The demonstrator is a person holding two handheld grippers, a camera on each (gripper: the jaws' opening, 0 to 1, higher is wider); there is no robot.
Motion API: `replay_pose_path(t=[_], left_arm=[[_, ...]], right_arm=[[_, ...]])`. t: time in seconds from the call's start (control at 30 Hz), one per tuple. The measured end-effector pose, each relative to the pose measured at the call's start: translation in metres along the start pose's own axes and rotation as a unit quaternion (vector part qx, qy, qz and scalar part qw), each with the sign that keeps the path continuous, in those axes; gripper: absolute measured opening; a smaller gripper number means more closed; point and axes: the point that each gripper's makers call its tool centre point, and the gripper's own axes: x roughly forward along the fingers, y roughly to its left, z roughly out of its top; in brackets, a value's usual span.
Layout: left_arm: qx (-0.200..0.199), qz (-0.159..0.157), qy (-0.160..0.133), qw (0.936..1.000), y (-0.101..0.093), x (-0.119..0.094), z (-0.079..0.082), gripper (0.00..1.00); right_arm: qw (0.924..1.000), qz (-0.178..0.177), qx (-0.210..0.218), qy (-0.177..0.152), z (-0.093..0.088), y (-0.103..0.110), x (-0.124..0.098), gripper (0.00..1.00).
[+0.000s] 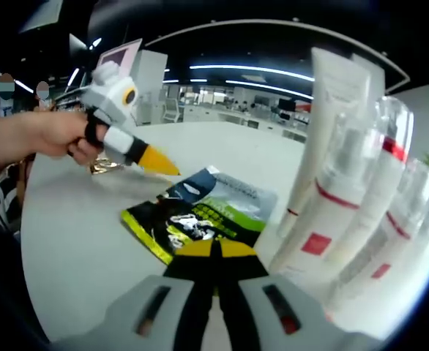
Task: Arrange the skincare products in the storage area until every visible bottle or jar stands upright without overlapping.
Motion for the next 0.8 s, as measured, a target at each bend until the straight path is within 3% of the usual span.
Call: replay_pose_path(t=[0.1,0.23,0.4,0.53,0.8], left_arm=[[-0.004,-0.043,-0.003,0.9991,-0.021,0.002,0.0,0.1],[0.025,-0.065,0.029,0.9971,-0.041,0.012,-0.013,0.1],[0.038,-0.041,0.055,0.9969,-0.03,0.025,-0.029,0.09],[0.067,-0.023,0.063,0.9955,-0.021,0.025,-0.03,0.01],[0.062,-0.028,0.061,0.9958,-0.02,0.028,-0.03,0.0]], right_arm=[[1.0,-0.001,-0.001,0.0,0.0,0.0,0.0,0.0],[1.0,-0.002,0.001,-0.001,0.0,0.0,0.0,0.0],[1.0,-0.002,0.001,-0.001,0.0,0.0,0.0,0.0],[1.0,-0.004,0.001,-0.001,0.0,0.0,0.0,0.0],[0.9999,-0.01,0.003,-0.002,0.0,0.0,0.0,0.0]])
